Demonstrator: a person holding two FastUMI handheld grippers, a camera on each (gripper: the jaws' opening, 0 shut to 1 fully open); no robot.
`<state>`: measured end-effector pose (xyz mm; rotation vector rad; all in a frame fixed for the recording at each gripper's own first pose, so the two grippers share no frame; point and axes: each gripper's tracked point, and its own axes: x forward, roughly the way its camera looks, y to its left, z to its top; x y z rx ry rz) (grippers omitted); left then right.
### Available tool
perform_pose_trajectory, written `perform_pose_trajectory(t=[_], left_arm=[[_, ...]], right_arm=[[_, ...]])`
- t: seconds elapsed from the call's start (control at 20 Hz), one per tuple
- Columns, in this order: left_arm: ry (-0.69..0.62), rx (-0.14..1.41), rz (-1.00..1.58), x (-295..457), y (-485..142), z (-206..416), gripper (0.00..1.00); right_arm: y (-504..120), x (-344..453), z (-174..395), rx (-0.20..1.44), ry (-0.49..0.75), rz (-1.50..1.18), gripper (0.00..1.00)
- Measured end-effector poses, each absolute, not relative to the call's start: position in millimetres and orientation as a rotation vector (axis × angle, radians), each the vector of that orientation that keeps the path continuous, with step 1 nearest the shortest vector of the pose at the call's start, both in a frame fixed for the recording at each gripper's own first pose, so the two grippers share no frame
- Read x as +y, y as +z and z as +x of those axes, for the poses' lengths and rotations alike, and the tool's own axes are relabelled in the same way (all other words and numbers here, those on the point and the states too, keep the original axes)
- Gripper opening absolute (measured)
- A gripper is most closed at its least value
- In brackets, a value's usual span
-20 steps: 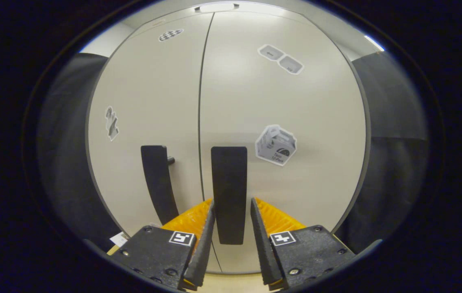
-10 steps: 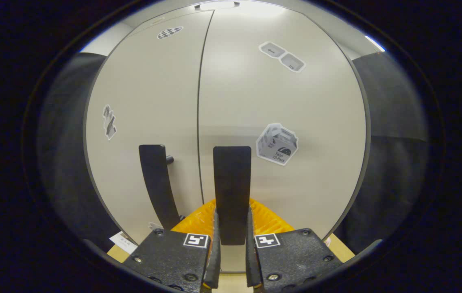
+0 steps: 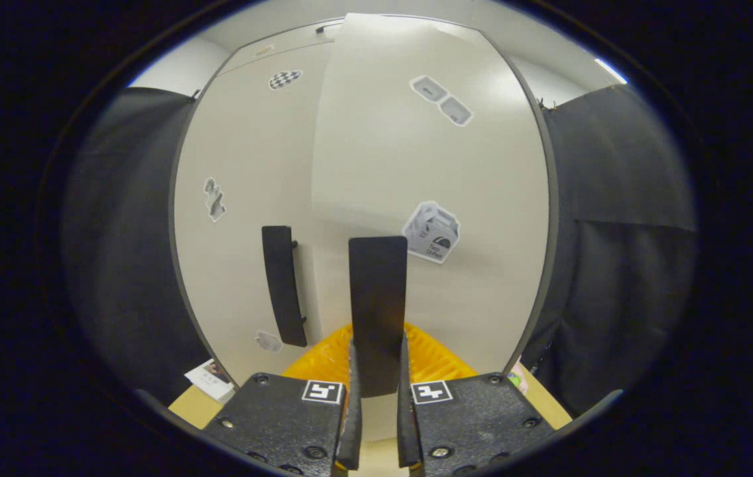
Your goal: Open the right door of the double-door shoe cabinet with the right hand, and open the left door with the left hand.
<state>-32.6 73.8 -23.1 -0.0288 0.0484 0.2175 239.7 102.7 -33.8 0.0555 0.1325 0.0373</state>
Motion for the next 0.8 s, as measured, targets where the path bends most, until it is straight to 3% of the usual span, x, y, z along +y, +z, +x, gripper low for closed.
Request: perform_pose_trajectory(t=[0.8], left_arm=[[0.029, 0.038, -0.035, 27, -25, -60, 0.95]], right_arm=[[-42, -1, 146, 0.124, -0.064, 0.057, 0.14]])
